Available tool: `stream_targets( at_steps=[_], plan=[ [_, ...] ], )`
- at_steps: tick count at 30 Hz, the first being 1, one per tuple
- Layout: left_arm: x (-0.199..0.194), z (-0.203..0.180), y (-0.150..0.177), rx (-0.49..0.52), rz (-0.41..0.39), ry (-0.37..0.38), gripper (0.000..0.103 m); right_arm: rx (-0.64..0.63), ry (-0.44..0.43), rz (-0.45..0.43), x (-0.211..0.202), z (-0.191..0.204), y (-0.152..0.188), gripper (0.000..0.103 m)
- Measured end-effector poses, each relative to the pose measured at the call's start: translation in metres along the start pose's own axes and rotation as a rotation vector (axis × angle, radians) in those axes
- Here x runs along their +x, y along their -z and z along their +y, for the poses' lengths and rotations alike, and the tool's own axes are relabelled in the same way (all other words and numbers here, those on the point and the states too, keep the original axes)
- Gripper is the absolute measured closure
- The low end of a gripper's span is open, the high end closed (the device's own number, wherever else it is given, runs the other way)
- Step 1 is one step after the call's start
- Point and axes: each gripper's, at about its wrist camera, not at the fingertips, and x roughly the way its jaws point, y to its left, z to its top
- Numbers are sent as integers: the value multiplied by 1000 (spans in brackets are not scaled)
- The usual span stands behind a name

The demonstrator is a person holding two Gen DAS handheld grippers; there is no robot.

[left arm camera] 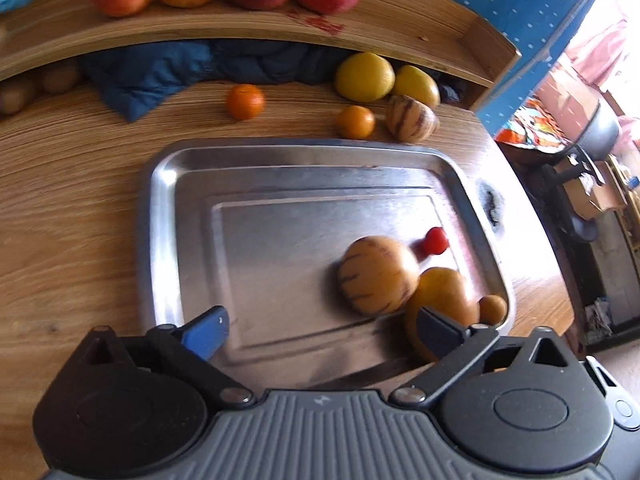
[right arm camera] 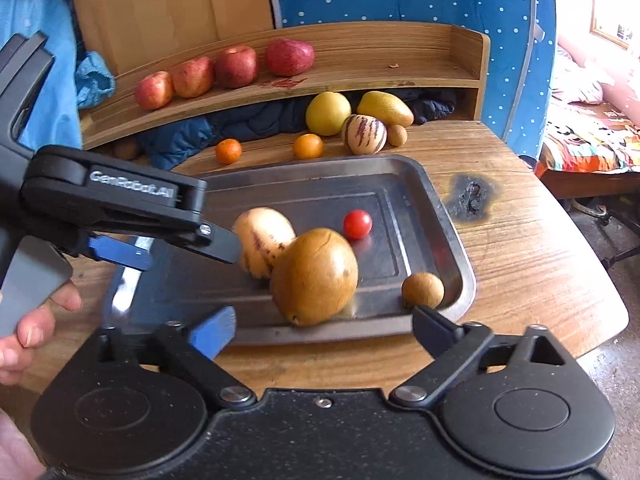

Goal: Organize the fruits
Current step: 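Carry the melon-pear and mango onto the tray and open both grippers, then move both grippers back toward the oranges in the fruit row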

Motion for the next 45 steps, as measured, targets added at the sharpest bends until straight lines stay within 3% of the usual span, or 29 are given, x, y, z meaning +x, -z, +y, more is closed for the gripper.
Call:
stream_targets(
  at_steps=[2,13,21,34,45],
  plan=[
    [-7,4,8,-15,-2,-29,1,-6,-14,3,-4,0,4,1],
    [-37,33,51,-75,-8,-242,1,-32,-82,7,-24,5,24,1],
    [-50,45,56,-111,3,-363,1,-37,-133,-23,-32,10,22,1],
    [-50,42,22,-84,-20,-347,1,-9,-103,-95,-24,3,-3,1],
    [-19,38,-44,-74,-17,-273,1,4,-18,-137,7,-10,-56,1]
  ],
)
